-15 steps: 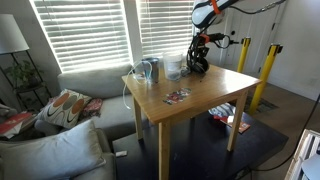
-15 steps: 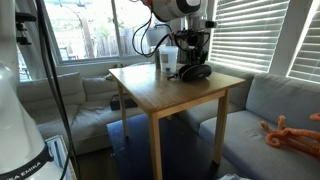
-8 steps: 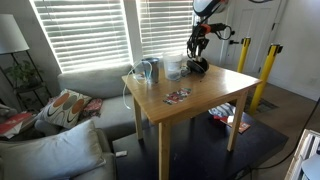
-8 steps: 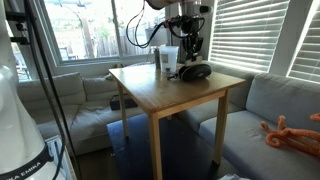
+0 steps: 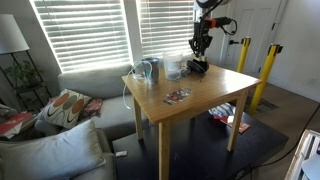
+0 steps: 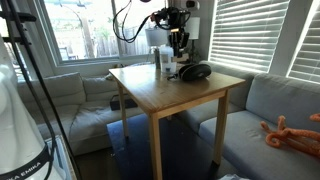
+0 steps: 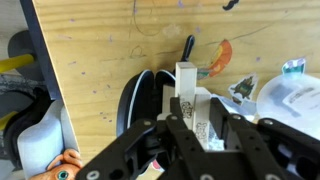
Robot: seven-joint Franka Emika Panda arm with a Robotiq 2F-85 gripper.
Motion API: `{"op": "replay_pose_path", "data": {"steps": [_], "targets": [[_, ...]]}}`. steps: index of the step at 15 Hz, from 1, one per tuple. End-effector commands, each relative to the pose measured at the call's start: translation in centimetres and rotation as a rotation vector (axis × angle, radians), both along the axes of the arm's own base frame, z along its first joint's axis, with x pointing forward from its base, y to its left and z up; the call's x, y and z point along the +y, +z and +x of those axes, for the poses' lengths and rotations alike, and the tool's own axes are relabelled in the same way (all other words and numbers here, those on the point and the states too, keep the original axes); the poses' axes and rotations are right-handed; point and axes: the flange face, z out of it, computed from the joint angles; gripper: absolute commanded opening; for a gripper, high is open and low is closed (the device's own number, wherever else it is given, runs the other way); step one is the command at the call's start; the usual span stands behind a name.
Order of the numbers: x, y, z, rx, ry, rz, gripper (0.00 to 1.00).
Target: Pick up the two wooden blocks from the black glasses case and put them on the table
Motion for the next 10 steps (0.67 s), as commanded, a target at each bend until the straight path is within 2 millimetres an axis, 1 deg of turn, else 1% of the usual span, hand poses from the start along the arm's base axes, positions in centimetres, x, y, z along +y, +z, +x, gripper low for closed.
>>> {"op": "replay_pose_path", "data": {"steps": [1,3,6,10], "targets": [[0.8,0.7,-4.3,0.034,0.031,-0.021,0.08],[1.2,0.7,-6.8,0.063,0.105,-0.011,0.08],[2.0,0.2,-10.4,0.140,0.273,-0.003,0.08],[2.4,-0.1,-14.7,0.212,0.487,0.024,0.08]]}}
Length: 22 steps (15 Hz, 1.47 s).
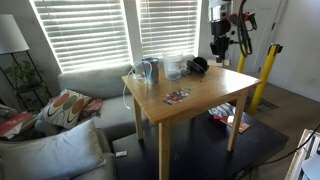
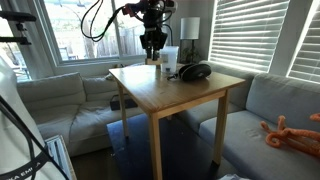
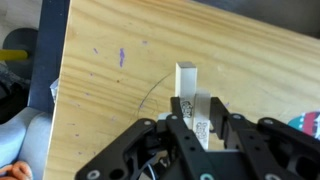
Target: Pick up the two wooden blocks from the black glasses case and put them on the table
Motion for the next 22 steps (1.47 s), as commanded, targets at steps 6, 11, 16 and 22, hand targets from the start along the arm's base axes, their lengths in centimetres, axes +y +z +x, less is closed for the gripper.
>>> {"op": "replay_pose_path", "data": {"steps": [6,11,16,22], "targets": [[0.1,0.1,-3.1,0.033,0.166,0.022,0.33],[1.8,-1.2,-2.4,0.078,0.284,0.046,0.08],[9.6,-3.7,-1.7,0.116,0.572,0.063,0.08],[15.6,-5.1,2.0,-0.005,0.834,0.029,0.08]]}}
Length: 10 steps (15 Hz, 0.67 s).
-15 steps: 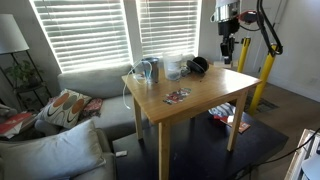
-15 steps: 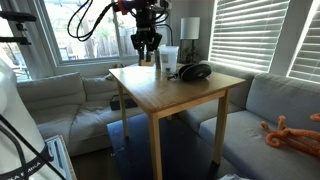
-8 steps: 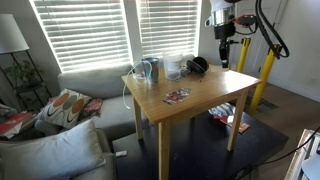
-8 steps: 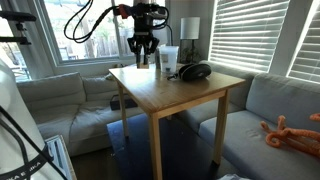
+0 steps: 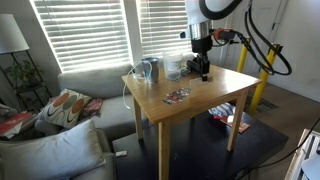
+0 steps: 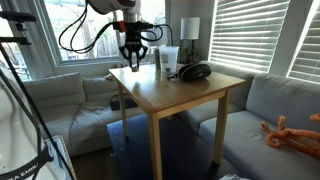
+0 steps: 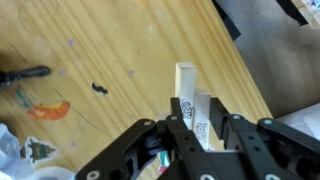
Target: Pick up the two wooden blocks from the black glasses case and put them on the table
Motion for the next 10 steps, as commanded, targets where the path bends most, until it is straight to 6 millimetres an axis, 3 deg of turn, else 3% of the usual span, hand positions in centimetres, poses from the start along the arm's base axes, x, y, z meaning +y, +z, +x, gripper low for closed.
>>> {"op": "replay_pose_path", "data": {"steps": [1,10], "targets": [[2.0,0.0,3.2,-0.078,0.109,0.026,0.08],[4.1,-0.8,8.1,-0.189,0.094,0.155,0.08]]}}
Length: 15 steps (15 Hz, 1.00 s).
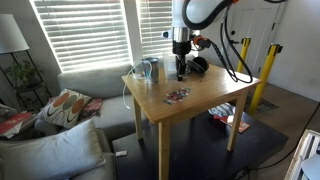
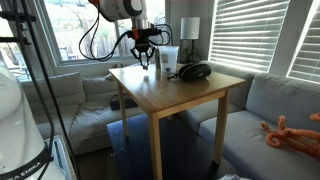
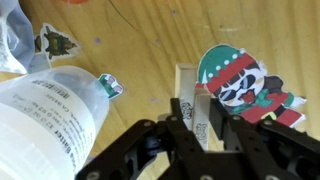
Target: Pick up the two wooden blocks from the black glasses case and put them on the table
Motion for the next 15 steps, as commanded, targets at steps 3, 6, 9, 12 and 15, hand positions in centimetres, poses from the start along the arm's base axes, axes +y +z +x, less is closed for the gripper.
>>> {"op": "replay_pose_path", "data": {"steps": [3,6,9,12,15], "targets": [[1.2,-0.2,2.4,-0.018,-0.045,0.080,0.08],[1.5,-0.5,3.1,-0.005,-0.075,0.108,0.08],[1.8,-1.0,3.5,0.008,-0.101,0.112,0.08],[2.1,-0.9,3.7,0.001,-0.105,0.110,0.38],[2.6,-0.4,3.1,-0.003,-0.094,0.108,0.72]]}}
